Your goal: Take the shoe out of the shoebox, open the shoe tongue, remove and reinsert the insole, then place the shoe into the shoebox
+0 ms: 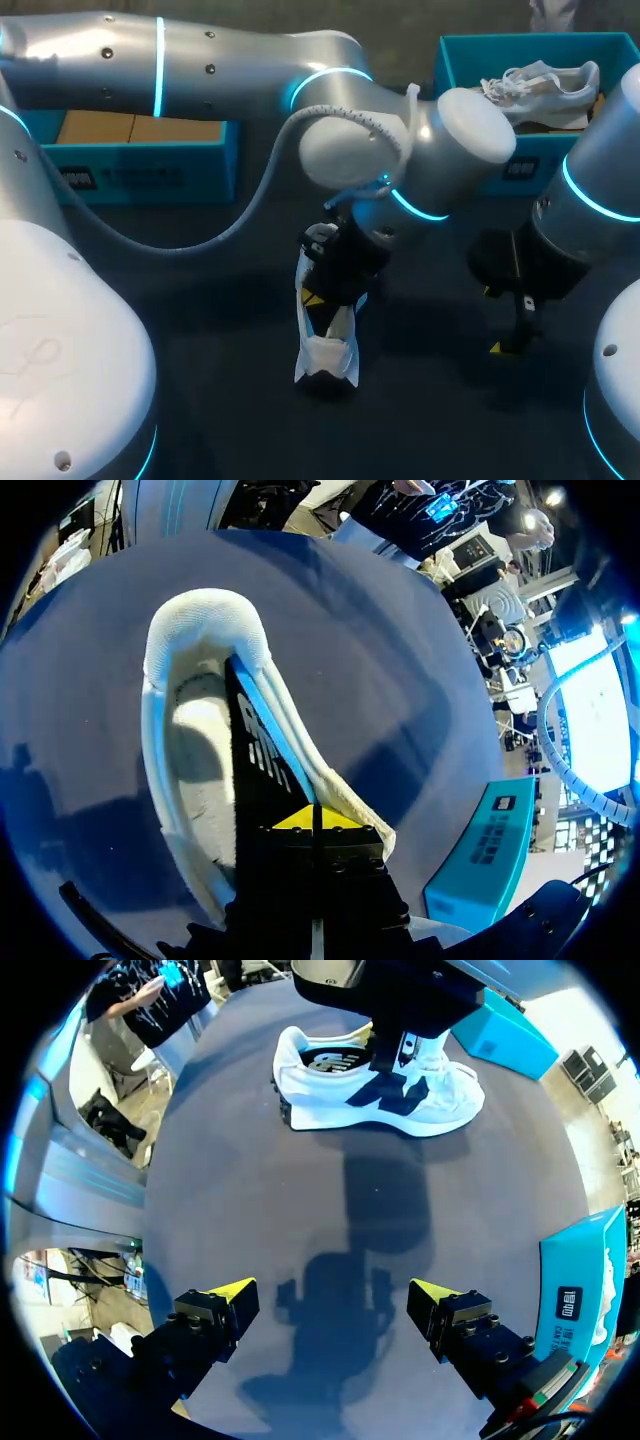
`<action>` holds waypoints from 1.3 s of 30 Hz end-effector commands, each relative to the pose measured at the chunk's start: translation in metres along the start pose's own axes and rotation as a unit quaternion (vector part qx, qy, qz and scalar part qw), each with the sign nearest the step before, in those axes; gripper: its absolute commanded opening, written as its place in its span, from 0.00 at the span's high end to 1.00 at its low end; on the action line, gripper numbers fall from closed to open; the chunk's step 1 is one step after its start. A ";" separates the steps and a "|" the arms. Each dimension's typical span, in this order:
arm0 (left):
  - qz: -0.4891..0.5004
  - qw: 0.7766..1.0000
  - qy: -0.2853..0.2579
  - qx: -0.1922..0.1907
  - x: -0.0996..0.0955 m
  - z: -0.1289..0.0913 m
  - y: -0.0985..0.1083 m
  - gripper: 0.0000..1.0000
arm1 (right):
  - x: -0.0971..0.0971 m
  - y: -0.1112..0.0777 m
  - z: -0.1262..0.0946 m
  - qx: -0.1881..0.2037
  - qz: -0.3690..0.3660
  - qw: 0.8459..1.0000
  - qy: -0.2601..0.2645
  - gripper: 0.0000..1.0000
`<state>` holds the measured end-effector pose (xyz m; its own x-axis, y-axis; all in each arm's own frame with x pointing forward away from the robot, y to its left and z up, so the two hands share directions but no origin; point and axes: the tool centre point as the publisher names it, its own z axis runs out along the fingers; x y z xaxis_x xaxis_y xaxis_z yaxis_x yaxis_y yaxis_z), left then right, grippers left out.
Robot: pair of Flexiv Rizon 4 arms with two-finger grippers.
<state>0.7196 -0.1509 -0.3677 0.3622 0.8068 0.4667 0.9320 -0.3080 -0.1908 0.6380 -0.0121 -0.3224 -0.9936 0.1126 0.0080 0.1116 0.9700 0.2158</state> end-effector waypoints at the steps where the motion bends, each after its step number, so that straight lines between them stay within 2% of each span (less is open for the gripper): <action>1: 0.002 1.000 -0.012 0.001 0.003 0.014 -0.003 1.00 | 0.002 -0.001 0.000 -0.001 0.000 1.000 -0.002 0.00; 11: -0.011 0.999 -0.032 0.014 -0.007 0.043 -0.004 1.00 | 0.002 -0.001 0.000 -0.001 0.000 1.000 -0.002 0.00; 17: -0.034 0.996 -0.081 0.009 -0.009 0.049 -0.006 1.00 | 0.002 -0.001 0.000 -0.001 0.000 1.000 -0.002 0.00; 25: -0.068 0.985 -0.160 0.002 -0.022 0.050 -0.013 1.00 | 0.002 -0.001 0.000 -0.001 0.000 1.000 -0.002 0.00; 29: -0.088 0.976 -0.200 0.014 -0.031 0.047 -0.012 1.00 | 0.002 -0.001 0.000 -0.001 0.000 1.000 -0.002 0.00; 34: -0.101 0.969 -0.223 0.018 -0.038 0.038 -0.015 1.00 | 0.002 -0.001 0.000 -0.001 0.000 1.000 -0.002 0.00; 39: -0.110 0.966 -0.233 0.016 -0.034 0.025 -0.018 1.00 | 0.002 -0.001 0.000 -0.001 0.000 1.000 -0.002 0.00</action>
<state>0.6966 -0.1648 -0.4039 0.1081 0.9907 0.0829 0.9804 -0.0924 -0.1740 0.6380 -0.0121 -0.3224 -0.9936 0.1126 0.0081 0.1117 0.9700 0.2158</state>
